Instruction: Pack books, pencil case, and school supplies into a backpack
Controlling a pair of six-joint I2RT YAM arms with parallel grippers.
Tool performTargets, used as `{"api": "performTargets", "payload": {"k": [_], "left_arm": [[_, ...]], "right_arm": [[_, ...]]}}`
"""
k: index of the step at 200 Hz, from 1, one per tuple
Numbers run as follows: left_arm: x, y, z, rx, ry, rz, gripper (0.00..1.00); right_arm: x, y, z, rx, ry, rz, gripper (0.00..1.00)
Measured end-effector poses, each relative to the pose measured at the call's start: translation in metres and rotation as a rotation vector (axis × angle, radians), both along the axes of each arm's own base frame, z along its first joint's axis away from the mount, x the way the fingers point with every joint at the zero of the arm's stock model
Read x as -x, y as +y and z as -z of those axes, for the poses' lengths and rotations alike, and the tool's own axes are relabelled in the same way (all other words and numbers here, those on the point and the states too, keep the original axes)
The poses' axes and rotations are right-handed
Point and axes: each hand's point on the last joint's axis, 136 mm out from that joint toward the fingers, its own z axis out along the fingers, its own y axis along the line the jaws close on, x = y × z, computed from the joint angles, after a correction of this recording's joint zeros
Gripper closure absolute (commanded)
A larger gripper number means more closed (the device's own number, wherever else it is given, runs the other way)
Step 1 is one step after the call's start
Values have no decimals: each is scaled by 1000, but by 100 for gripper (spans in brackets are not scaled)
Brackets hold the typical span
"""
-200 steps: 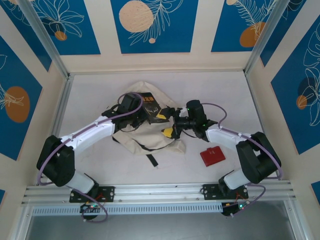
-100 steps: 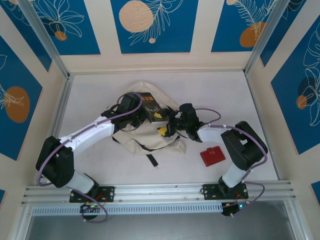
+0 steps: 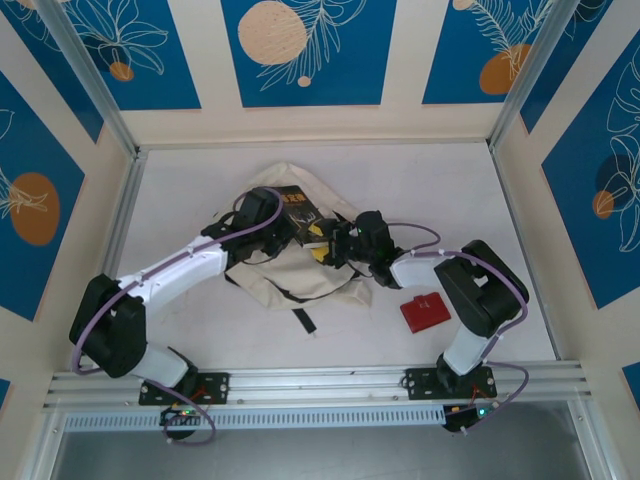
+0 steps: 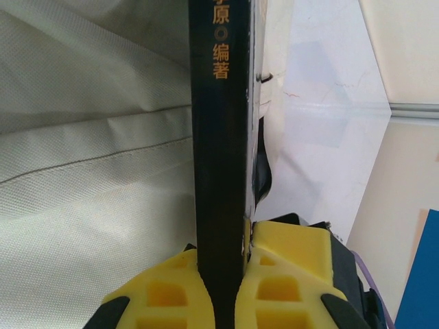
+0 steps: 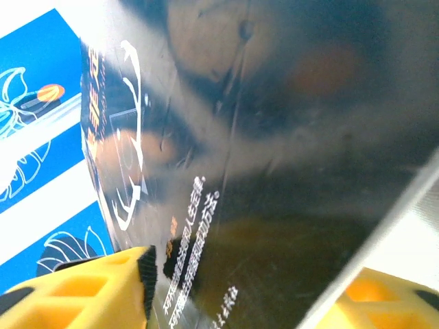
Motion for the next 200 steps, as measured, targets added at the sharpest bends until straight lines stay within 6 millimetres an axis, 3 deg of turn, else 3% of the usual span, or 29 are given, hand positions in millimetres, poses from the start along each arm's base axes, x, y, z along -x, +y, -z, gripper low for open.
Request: {"api": "performTargets", "payload": {"k": [20, 31, 62, 86, 102, 147, 200], "left_arm": [[1, 1, 2, -3, 3, -3, 100], [1, 2, 4, -7, 6, -4, 95], [1, 4, 5, -19, 1, -7, 60], [1, 8, -1, -32, -25, 12, 35], [2, 12, -6, -50, -47, 31, 24], [7, 31, -11, -230, -70, 149, 13], [6, 21, -40, -421, -171, 399, 15]], "right_arm": [[0, -2, 2, -1, 7, 10, 62], [-1, -3, 1, -7, 9, 17, 72], [-8, -7, -6, -15, -37, 20, 95], [-9, -19, 0, 44, -46, 13, 100], [-9, -29, -3, 106, -72, -8, 100], [-22, -69, -56, 275, -234, -53, 100], [-13, -148, -107, 465, -342, -23, 100]]}}
